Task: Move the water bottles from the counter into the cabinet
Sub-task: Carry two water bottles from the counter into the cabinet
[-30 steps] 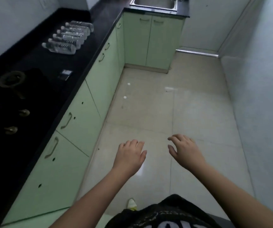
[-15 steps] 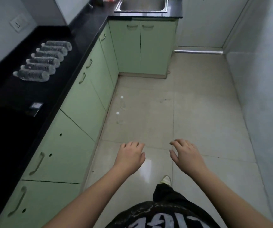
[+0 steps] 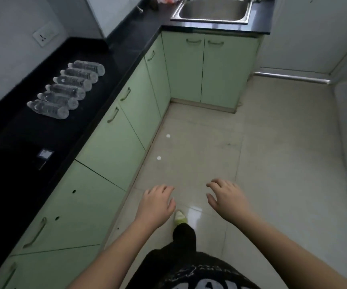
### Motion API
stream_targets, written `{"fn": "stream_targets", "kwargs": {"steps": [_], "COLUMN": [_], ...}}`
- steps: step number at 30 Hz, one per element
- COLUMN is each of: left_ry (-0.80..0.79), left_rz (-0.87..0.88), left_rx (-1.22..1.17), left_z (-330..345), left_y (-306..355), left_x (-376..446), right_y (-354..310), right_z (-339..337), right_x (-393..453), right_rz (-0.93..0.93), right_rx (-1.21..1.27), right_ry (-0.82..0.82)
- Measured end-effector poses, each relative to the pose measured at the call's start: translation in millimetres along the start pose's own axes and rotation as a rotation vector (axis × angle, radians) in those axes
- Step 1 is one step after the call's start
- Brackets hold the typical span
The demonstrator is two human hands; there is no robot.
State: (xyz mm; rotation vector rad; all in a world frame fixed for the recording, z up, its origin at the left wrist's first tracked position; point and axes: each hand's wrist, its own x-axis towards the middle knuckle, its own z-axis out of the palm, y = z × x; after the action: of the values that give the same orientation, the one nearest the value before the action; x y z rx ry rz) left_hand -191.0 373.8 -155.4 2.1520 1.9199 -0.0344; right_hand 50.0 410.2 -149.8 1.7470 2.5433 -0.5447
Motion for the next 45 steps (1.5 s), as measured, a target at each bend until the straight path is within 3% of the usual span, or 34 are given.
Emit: {"fn": "stream_targets", "kwargs": {"steps": [10, 20, 26, 35, 41, 45], "left_ry": [0.034, 0.011, -0.06, 0.041, 0.153, 0.198], "left_rz": [-0.249, -0.353, -0.591, -1.076, -1.197, -1.286], "left_rx": [-0.149, -0.174, -0.228, -0.359, -0.451, -0.49], "left_z": [-1, -16, -1, 22, 33, 81], "left_y": [-80, -124, -114, -75, -43, -48], "left_x": [136, 238, 277, 354, 390, 391], "right_y": [3, 6, 30, 58, 91, 112], "right_z": [-36, -61, -60, -48, -31, 20], "right_x": [197, 342, 428, 560, 596, 612], "right_rz": [-0.167, -0.35, -0.552, -0.91, -1.001, -1.005], "right_rx": [-0.095, -0.175, -0.219, -0.326, -0.432, -0.43], "right_ry": [-0.099, -0.189, -0.31, -0.521, -0.579, -0.598]}}
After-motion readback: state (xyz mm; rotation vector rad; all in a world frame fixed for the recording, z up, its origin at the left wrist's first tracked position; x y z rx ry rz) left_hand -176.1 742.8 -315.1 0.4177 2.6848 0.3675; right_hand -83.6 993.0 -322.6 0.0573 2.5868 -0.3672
